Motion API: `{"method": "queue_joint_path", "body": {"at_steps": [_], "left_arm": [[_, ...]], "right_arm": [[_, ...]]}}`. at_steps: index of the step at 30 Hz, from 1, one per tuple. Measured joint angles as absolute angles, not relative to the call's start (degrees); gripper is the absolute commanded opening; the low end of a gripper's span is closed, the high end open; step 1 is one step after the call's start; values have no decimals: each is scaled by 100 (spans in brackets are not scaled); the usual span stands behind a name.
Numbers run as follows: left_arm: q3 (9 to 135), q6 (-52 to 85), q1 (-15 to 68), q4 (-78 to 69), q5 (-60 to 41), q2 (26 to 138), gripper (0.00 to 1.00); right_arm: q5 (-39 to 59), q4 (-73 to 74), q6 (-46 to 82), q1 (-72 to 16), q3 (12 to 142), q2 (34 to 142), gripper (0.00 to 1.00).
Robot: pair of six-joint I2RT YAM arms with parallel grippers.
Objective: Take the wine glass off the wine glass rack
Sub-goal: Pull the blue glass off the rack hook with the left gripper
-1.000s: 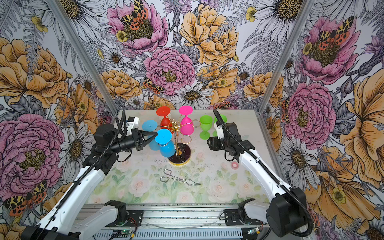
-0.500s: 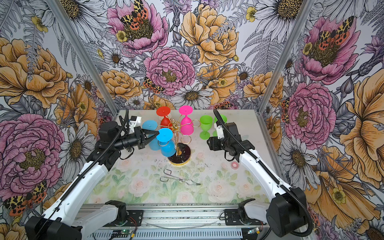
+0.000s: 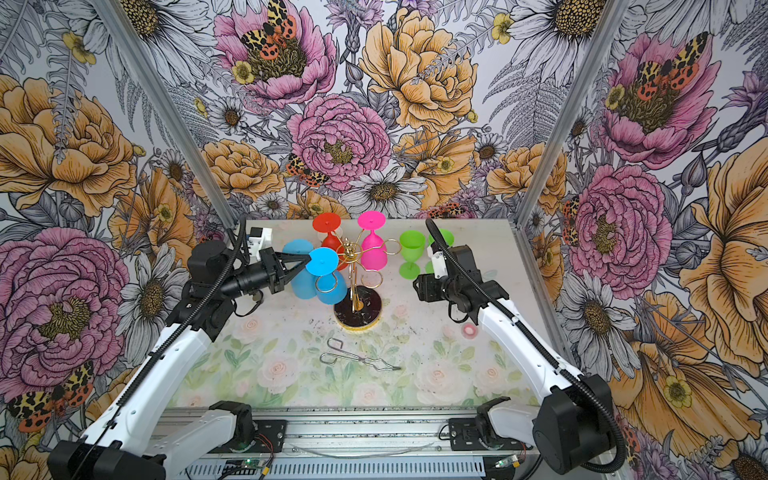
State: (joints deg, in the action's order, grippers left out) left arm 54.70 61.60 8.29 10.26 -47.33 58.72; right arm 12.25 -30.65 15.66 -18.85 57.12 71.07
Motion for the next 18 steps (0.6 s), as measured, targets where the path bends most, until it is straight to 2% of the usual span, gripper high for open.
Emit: {"method": "queue_joint_path", "body": {"at_steps": [18], "left_arm": [[5131,6316,421,1275,-4783,4984,0]], "right_arm": [[1225,-3050,1608,-1896,5710,7137,66]]}}
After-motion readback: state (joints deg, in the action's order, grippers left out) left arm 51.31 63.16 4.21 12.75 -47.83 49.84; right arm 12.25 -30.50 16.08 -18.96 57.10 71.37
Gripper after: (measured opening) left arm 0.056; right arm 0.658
